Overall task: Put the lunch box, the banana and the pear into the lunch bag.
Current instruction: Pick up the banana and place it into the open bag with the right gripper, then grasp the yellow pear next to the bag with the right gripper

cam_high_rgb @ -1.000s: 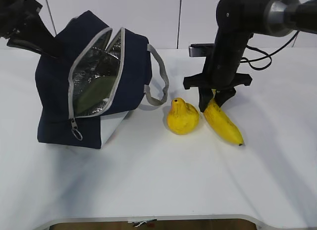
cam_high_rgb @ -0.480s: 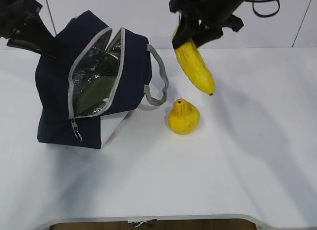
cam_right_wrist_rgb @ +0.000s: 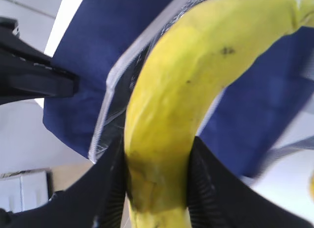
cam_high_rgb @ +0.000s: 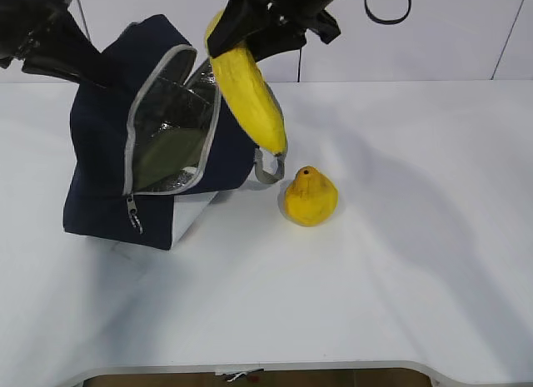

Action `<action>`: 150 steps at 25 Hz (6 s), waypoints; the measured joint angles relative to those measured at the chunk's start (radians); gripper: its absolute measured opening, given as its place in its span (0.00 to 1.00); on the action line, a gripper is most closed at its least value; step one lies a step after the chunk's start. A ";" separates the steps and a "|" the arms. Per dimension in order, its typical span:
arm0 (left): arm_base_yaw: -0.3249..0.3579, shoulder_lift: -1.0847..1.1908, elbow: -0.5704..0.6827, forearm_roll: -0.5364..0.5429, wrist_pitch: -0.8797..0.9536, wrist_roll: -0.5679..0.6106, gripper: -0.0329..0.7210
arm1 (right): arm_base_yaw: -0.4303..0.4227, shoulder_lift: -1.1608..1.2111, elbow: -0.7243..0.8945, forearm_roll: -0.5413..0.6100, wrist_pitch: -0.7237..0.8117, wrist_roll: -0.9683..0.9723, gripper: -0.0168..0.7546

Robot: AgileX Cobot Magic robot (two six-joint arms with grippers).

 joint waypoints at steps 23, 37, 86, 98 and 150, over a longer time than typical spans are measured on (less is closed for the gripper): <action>0.002 0.000 0.000 -0.103 0.019 0.000 0.06 | 0.006 0.209 -0.002 0.281 -0.193 -0.041 0.38; 0.002 0.001 0.000 -0.105 0.019 -0.001 0.06 | 0.006 0.211 -0.006 0.300 -0.222 -0.043 0.68; 0.002 0.001 -0.002 0.043 0.016 -0.079 0.06 | -0.021 -0.115 0.303 -0.427 0.006 0.063 0.70; 0.002 0.001 -0.002 0.043 0.021 -0.083 0.06 | 0.023 -0.016 0.303 -0.431 -0.074 -0.042 0.70; 0.002 0.001 -0.002 0.044 0.024 -0.083 0.06 | 0.024 0.116 0.121 -0.468 -0.016 -0.082 0.38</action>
